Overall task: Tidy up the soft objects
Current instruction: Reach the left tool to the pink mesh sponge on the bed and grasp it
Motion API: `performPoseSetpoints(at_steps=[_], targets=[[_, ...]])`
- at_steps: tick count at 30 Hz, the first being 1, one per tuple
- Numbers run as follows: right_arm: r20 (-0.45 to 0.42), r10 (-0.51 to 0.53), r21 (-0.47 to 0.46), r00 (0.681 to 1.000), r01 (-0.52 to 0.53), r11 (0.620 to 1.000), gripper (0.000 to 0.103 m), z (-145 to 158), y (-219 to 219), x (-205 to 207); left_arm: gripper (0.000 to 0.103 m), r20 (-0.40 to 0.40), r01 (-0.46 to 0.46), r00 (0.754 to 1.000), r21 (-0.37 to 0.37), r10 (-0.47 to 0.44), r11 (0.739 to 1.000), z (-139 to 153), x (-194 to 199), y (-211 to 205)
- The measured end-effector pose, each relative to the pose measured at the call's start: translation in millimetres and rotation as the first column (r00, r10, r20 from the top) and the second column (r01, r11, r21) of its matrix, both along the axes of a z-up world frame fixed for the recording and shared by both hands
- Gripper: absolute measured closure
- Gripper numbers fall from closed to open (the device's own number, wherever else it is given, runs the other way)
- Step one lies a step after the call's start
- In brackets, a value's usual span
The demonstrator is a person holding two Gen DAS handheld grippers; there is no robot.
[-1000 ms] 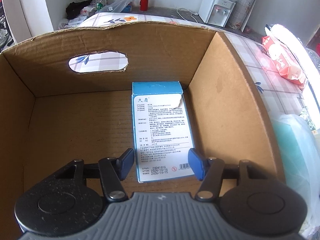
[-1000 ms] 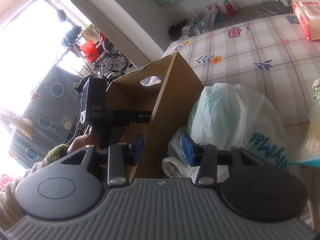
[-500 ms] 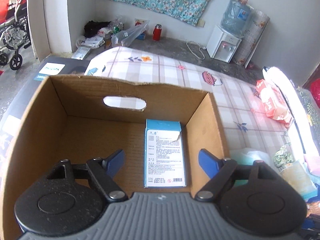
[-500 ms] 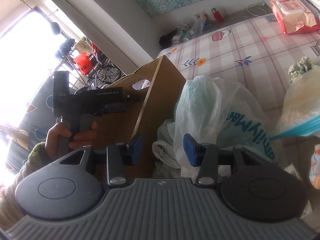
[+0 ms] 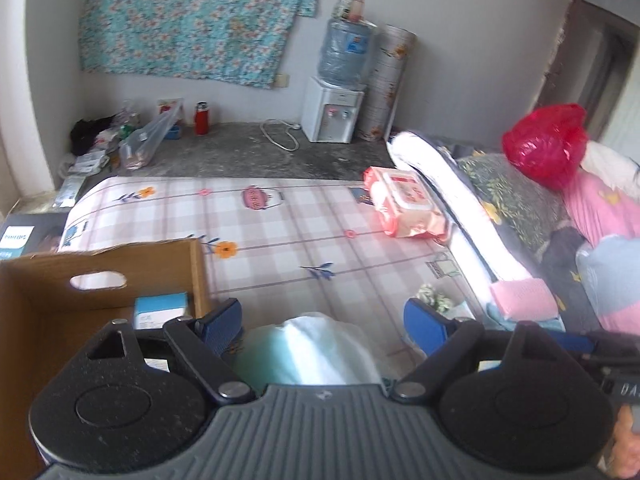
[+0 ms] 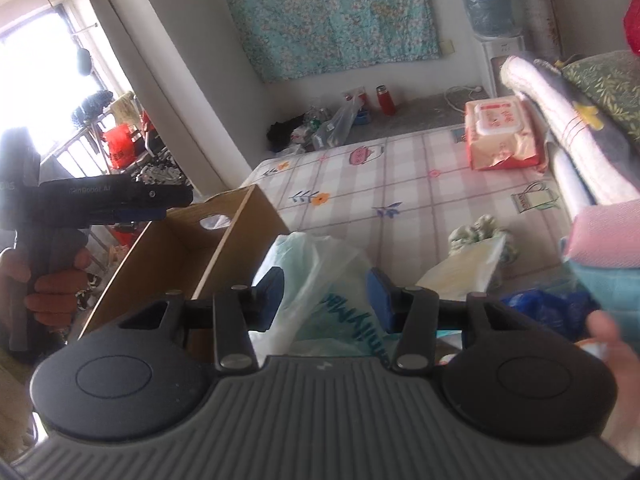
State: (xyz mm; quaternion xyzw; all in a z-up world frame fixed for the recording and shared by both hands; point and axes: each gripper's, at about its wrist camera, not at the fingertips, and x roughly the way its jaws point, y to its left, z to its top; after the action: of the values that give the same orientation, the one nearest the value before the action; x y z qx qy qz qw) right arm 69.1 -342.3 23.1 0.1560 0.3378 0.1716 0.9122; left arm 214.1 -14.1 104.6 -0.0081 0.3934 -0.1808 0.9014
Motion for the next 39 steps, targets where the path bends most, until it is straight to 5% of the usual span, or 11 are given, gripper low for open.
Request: performPoseSetpoints(at_steps=[7, 16, 27, 39], targets=[[-0.090, -0.201, -0.060, 0.975, 0.197, 0.979, 0.057, 8, -118, 30, 0.017, -0.099, 0.210, 0.975, 0.083, -0.201, 0.974, -45, 31, -122], [-0.260, -0.367, -0.054, 0.893, 0.366, 0.929, 0.058, -48, -205, 82, 0.042, -0.332, 0.296, 0.896, -0.047, -0.294, 0.954, -111, 84, -225], [-0.366, -0.381, -0.033, 0.849, 0.397, 0.917, 0.060, -88, -238, 107, 0.047, -0.462, 0.252, 0.827, -0.204, -0.320, 0.946, -149, 120, -276], [-0.366, -0.346, 0.035, 0.864, 0.384, 0.923, 0.072, -96, -245, 106, 0.046, -0.504, 0.232, 0.794, -0.264, -0.339, 0.936, -149, 125, -278]])
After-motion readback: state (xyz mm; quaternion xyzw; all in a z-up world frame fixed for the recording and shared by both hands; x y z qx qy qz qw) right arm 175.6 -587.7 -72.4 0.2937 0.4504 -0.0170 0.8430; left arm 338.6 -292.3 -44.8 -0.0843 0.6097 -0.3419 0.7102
